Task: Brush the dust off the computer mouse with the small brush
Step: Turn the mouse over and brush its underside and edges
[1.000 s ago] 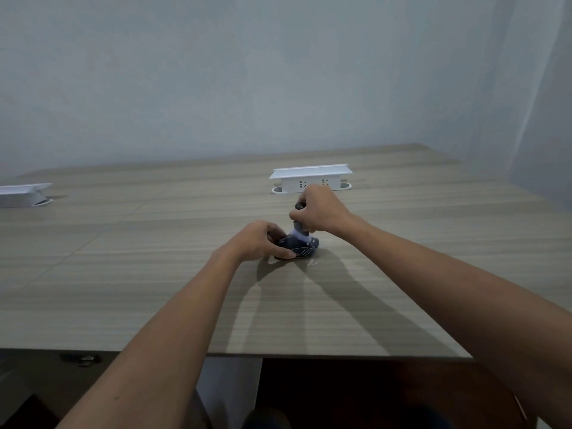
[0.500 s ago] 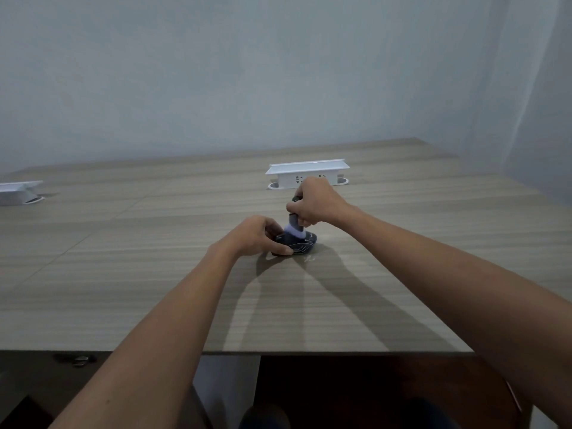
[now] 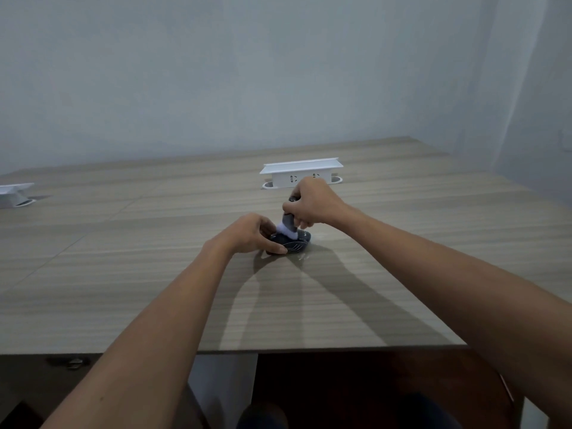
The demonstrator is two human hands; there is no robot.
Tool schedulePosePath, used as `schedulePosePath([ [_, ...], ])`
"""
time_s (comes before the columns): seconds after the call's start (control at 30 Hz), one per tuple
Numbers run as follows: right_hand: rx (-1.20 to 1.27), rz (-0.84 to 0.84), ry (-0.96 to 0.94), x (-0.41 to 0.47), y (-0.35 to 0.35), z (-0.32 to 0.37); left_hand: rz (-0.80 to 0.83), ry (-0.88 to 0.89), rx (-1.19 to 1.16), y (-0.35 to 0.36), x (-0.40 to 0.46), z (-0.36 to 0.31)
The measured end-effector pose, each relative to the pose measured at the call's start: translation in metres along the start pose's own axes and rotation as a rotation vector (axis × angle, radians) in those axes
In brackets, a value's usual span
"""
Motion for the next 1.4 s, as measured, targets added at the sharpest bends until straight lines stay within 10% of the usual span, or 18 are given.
schedulePosePath([
  [0.27, -0.274, -0.050, 0.055, -0.008, -0.007, -0.012, 0.000, -0.045, 0.036, -0.001, -0.001, -0.006],
  [0.47, 0.031, 0.060, 0.001, -0.006, 0.004, -0.012, -0.041, -0.048, 0.092, -0.001, -0.003, -0.008],
  [1.4, -0.026, 0.049, -0.036, -0.010, 0.003, -0.028, -0.082, -0.133, 0.089, 0.004, -0.006, -0.009],
])
Point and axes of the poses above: each hand's wrist, its own x-axis towards the middle knuckle, its own y-axis out of the palm, z = x × y, the point moved 4 cm from there along x, towards the middle knuckle, and after that the axes turned 12 degrees about z, right-handed, at the moved point
